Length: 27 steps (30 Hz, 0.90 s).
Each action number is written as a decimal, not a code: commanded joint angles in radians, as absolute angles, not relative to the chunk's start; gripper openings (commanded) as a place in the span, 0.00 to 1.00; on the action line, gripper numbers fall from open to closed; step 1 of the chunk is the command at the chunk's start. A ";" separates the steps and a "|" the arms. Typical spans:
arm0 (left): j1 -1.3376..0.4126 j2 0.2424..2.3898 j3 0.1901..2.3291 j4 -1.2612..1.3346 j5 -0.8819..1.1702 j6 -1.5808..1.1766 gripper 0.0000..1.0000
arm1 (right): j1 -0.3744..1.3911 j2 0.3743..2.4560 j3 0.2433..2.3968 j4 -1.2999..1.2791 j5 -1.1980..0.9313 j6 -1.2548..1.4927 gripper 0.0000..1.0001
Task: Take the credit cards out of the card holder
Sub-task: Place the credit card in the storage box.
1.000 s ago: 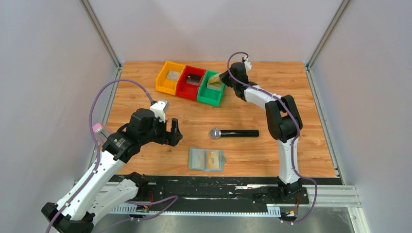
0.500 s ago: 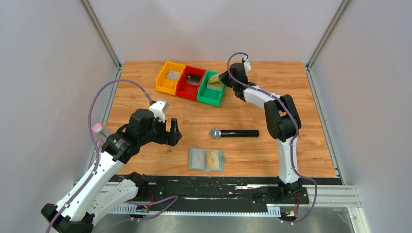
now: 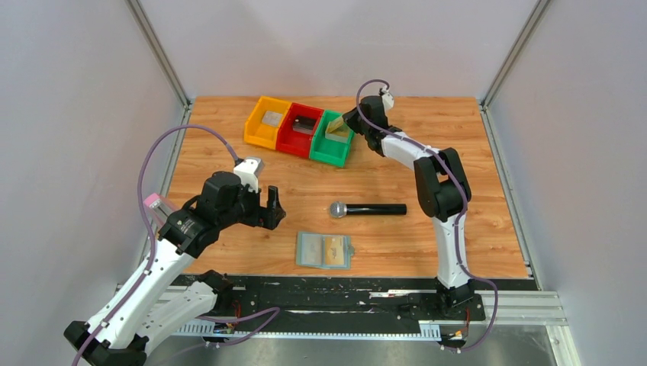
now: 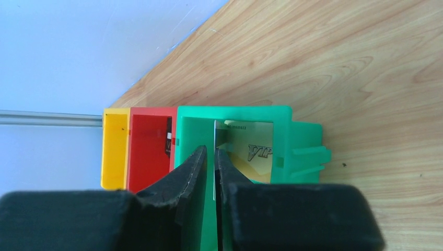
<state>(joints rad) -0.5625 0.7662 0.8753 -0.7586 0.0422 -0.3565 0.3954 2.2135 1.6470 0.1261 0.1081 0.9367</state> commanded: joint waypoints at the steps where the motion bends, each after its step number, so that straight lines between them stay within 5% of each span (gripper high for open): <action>1: -0.565 0.752 0.872 -0.734 0.021 -0.347 1.00 | 0.390 2.239 1.703 0.117 0.131 0.917 0.14; 27: -0.566 0.805 0.879 -0.743 0.013 -0.364 1.00 | 0.307 1.923 1.615 -0.039 0.033 0.739 0.22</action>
<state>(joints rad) -0.5625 0.7841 0.8722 -0.7589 -0.0010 -0.3573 0.2947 2.0785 1.6699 -0.0074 0.1177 0.7921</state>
